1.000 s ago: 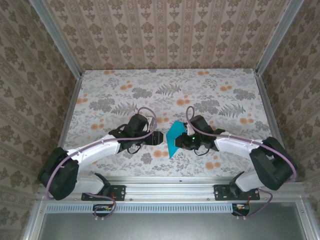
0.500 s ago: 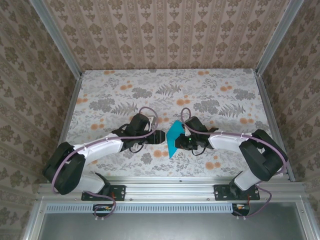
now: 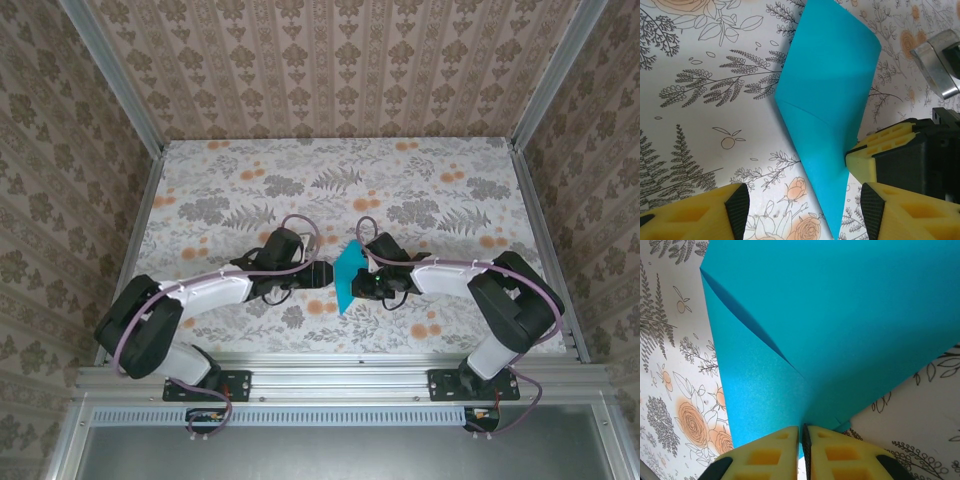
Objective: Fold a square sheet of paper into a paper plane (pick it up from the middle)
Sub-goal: Fold the wing for the fifth time at the center of the table.
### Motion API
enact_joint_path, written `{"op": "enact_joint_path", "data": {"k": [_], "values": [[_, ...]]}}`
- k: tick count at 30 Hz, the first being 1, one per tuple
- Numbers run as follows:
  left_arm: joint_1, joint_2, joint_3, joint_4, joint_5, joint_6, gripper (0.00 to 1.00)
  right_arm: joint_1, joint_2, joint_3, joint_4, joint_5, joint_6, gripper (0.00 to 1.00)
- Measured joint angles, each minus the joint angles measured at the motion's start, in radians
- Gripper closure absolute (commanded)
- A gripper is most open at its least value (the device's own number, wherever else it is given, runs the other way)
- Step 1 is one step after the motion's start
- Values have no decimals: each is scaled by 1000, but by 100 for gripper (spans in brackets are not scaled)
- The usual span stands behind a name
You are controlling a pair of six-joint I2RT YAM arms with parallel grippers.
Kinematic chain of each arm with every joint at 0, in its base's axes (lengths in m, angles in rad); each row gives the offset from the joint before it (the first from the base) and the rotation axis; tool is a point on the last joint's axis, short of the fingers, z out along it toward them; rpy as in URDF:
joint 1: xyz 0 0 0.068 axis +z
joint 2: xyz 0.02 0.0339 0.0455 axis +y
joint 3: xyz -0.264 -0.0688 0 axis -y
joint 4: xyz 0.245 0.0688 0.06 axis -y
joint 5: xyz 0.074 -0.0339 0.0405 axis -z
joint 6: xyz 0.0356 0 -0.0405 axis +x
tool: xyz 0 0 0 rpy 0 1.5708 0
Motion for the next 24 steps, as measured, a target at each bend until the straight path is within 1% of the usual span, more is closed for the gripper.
{"op": "enact_joint_path", "data": {"k": [4, 7, 15, 19, 24], "values": [[-20, 51, 0, 47, 0, -41, 39, -2, 1, 0, 0, 0, -15, 89], [-41, 91, 0, 89, -6, -82, 43, -4, 1, 0, 0, 0, -19, 90], [-90, 169, 1, 190, -77, -193, 52, -16, 1, -12, 17, -20, -29, 92], [-101, 194, 4, 207, -107, -223, 55, -22, 0, -20, 31, -31, -37, 92], [-103, 216, 14, 230, -128, -245, 62, -28, 0, -26, 42, -45, -40, 92]]}}
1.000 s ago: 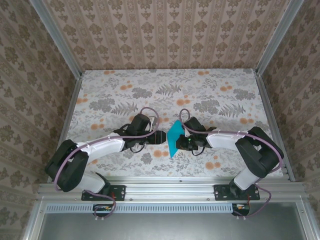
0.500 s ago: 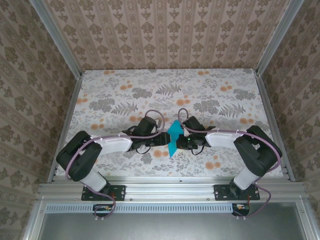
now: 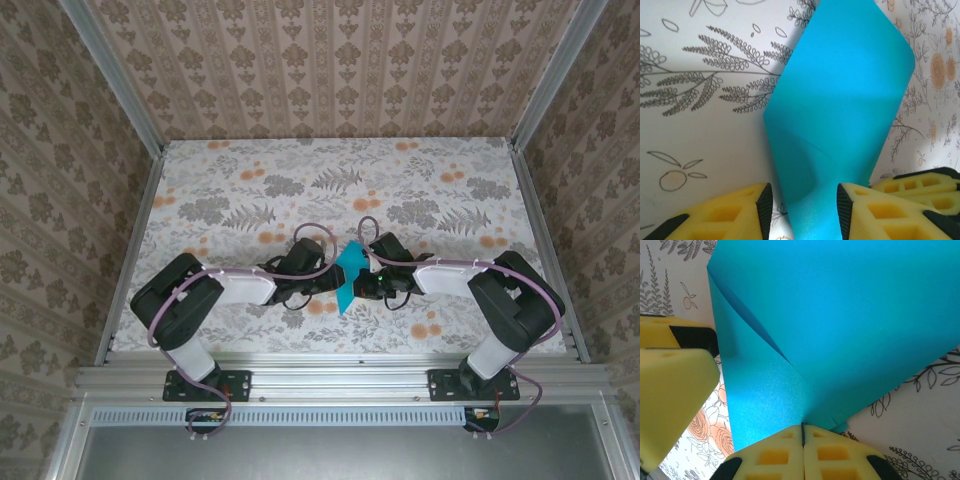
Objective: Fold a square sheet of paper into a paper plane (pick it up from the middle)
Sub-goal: Fold the wing for the fifth time at the center of the table.
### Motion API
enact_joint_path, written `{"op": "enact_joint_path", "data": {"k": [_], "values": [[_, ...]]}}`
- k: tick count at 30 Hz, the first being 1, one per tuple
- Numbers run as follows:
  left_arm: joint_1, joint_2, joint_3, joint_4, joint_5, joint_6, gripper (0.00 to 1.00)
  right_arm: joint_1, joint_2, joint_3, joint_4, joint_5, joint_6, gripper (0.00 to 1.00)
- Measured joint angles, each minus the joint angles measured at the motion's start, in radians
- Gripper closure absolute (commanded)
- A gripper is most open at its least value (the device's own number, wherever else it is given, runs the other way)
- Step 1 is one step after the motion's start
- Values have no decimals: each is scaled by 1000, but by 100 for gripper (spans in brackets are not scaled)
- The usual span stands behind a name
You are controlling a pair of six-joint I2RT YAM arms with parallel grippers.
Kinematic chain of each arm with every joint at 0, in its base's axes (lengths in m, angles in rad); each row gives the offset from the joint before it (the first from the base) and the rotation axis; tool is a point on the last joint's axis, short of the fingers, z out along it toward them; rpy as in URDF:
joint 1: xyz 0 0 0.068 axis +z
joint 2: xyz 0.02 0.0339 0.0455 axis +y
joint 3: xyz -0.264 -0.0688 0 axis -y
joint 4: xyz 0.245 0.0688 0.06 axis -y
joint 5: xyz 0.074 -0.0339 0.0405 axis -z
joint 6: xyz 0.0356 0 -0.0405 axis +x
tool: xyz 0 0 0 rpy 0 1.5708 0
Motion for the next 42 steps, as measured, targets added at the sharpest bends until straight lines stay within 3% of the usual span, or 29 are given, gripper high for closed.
{"op": "enact_joint_path", "data": {"k": [13, 24, 42], "values": [[0, 26, 53, -5, 0, 2, 76, -9, -2, -15, 26, -12, 0, 93], [0, 26, 93, -105, -8, 65, 89, -27, -13, -21, 23, -12, 0, 93], [-55, 26, 200, -282, -106, 198, 92, -79, -34, -63, 68, -44, 34, 86]]}}
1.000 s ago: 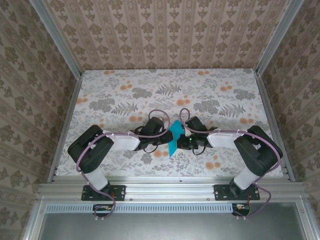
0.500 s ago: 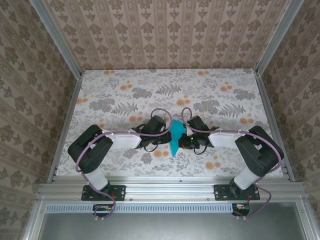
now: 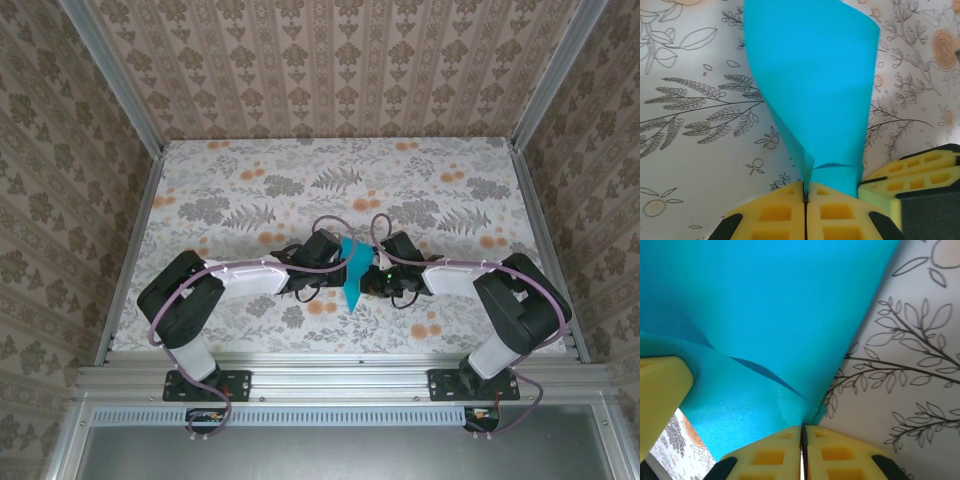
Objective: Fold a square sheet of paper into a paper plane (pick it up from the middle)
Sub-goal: Fold the wing for the fifth time at the center of the table.
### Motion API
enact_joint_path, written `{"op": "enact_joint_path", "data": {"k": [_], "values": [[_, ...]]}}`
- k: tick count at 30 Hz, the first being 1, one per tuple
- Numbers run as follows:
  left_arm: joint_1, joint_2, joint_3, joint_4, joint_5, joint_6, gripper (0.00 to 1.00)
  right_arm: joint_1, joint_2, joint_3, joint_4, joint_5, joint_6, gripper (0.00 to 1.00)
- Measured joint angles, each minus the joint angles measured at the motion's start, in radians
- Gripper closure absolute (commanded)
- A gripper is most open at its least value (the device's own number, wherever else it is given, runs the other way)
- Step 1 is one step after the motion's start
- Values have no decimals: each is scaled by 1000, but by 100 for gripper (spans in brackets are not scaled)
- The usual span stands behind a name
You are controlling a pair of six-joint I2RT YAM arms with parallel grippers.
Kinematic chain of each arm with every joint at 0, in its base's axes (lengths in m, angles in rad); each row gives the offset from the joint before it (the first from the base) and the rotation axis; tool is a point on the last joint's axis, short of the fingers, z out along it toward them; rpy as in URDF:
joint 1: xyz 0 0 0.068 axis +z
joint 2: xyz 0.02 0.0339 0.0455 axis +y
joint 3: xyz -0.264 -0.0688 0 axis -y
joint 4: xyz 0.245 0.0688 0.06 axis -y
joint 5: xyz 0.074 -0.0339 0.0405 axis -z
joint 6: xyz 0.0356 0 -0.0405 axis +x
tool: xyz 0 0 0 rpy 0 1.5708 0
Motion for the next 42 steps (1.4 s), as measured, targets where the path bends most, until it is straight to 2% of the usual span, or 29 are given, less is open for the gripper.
{"op": "enact_joint_path", "data": {"k": [14, 22, 35, 42], "values": [[-10, 7, 11, -37, -50, 32, 89, -42, -13, -36, 96, -71, 93, 83], [-13, 11, 17, -45, -63, 44, 87, -42, -100, -36, 99, -89, 103, 85], [-19, 25, 27, -48, -62, 51, 83, -45, 41, -12, 159, -116, 124, 87], [-21, 22, 27, -47, -47, 51, 75, -55, 58, -12, 154, -109, 105, 88]]}}
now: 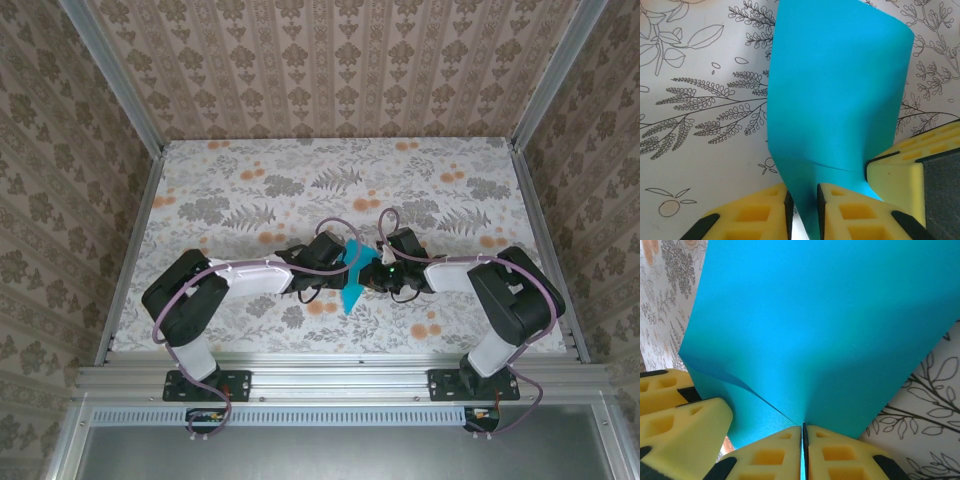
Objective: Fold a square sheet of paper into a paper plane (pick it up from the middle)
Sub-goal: Fold the wing for the fifth time at the center of the table.
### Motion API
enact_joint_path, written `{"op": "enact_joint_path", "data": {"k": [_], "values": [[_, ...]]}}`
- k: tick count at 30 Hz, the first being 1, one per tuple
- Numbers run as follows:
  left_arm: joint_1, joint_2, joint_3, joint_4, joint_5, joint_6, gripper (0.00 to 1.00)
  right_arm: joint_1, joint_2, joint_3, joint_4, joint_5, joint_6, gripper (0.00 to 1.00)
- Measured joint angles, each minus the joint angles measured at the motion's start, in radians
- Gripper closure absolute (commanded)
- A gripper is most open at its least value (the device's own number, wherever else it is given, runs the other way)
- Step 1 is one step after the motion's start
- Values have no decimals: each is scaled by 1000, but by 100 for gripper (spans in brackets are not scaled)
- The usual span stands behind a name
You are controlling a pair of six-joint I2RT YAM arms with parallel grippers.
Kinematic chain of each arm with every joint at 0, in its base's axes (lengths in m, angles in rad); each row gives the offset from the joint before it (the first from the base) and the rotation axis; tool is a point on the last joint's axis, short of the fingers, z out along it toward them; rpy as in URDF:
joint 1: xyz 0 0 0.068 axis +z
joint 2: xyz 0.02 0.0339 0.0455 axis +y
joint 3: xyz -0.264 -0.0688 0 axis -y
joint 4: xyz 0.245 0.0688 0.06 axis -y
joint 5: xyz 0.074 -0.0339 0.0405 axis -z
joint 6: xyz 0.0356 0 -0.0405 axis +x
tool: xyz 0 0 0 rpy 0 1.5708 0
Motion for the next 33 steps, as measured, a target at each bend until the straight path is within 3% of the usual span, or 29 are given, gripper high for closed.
{"op": "enact_joint_path", "data": {"k": [8, 11, 22, 33], "values": [[5, -47, -19, 51, 64, -17, 71, 0, 3, 0, -11, 9, -22, 88], [11, -56, -45, 84, 90, -39, 81, 0, 3, 0, -13, 9, -30, 88], [12, -56, -61, 90, 112, -45, 92, 0, 3, 0, -13, 9, -33, 89], [-7, -32, -30, 44, 85, -20, 92, 0, 3, 0, -13, 9, -33, 89]]}}
